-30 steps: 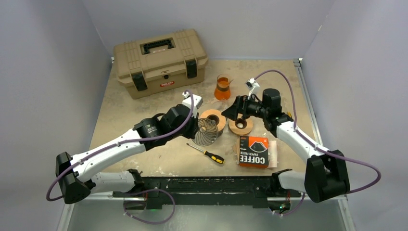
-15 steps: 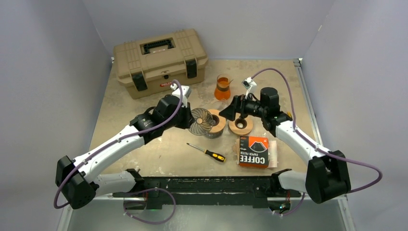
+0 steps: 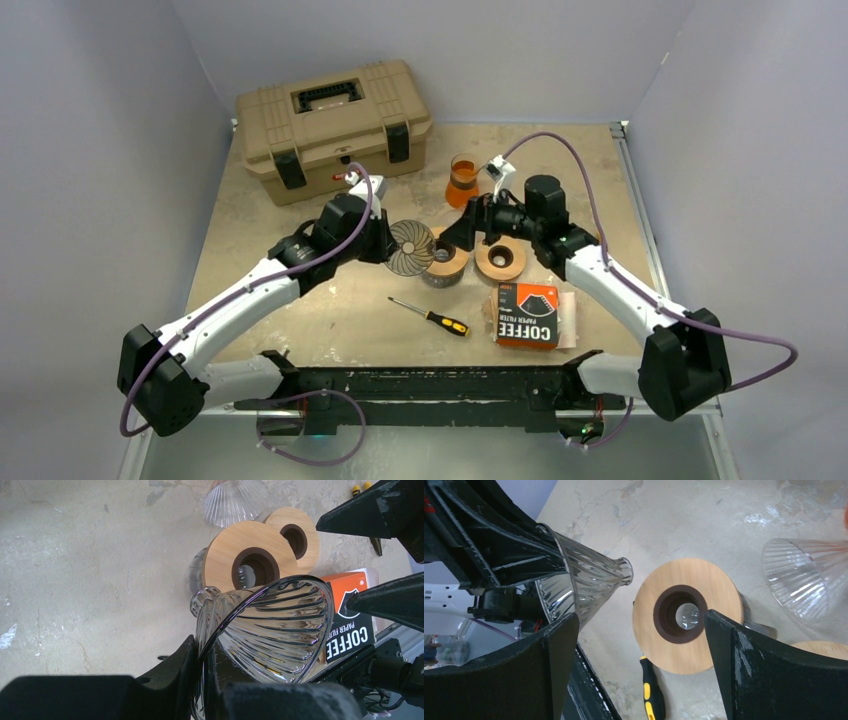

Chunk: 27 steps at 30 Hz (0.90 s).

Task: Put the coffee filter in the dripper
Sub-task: Place the coffee dripper in the dripper holder.

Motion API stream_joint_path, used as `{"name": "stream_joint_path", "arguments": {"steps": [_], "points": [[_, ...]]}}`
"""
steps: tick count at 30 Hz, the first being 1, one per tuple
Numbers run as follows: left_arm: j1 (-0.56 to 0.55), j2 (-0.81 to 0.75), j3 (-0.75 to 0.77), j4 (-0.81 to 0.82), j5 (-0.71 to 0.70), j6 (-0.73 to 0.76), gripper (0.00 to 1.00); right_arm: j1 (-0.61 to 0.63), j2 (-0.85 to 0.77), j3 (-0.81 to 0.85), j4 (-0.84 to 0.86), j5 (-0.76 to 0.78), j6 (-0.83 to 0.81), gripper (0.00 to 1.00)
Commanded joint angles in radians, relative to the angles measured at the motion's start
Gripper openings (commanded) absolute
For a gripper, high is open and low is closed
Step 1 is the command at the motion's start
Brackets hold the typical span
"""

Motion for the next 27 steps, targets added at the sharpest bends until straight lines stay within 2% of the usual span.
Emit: {"name": "stream_joint_path", "arguments": {"steps": [1,7,14,20,27], "points": [[0.005,-0.05,-0.019,0.087,-0.001,-0.016,0.0,0.039,0.016,0.069,-0.035,0.051,-0.029,0.97],[0.005,-0.063,-0.022,0.102,0.009,-0.015,0.0,0.09,0.043,0.095,-0.043,0.065,-0.032,0.95],[0.005,-0.045,-0.003,0.111,0.03,-0.02,0.0,0.123,0.044,0.108,-0.043,0.088,-0.032,0.87],[0.005,-0.011,0.06,0.073,0.03,-0.036,0.0,0.122,-0.04,0.094,-0.029,0.195,-0.037,0.9],[0.006,0.043,0.13,0.03,0.102,-0.072,0.0,0.123,-0.163,0.062,0.002,0.308,-0.047,0.94]]}}
